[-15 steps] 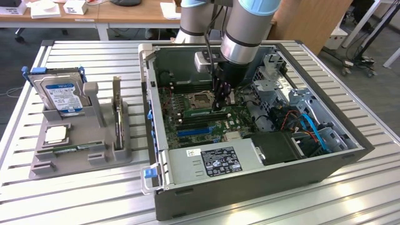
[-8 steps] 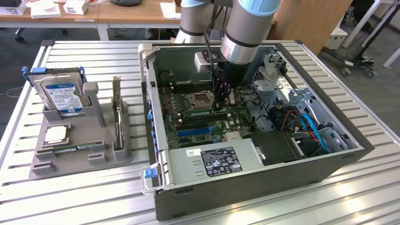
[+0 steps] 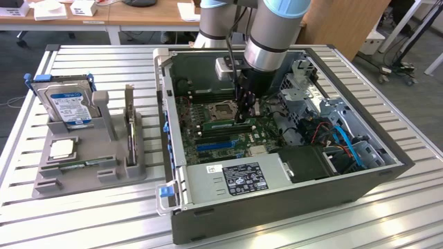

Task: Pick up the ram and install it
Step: 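Insert the ram into the slot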

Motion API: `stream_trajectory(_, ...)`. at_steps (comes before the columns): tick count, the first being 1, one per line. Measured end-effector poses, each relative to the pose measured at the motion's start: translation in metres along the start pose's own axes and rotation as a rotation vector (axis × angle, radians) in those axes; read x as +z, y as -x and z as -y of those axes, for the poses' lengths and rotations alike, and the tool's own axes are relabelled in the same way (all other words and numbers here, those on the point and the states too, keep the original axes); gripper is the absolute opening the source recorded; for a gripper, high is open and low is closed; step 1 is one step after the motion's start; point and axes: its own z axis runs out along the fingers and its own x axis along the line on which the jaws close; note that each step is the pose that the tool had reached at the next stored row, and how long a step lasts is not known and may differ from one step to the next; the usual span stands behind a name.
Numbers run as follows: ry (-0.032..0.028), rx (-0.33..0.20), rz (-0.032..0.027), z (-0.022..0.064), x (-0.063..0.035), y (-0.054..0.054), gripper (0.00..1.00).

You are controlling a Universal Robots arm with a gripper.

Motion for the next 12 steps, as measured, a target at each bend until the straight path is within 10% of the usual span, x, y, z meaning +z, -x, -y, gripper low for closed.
stream_trajectory(12,-0.0001,0.000,0.0001,0.0002,0.0020,-0.0015,0.11)
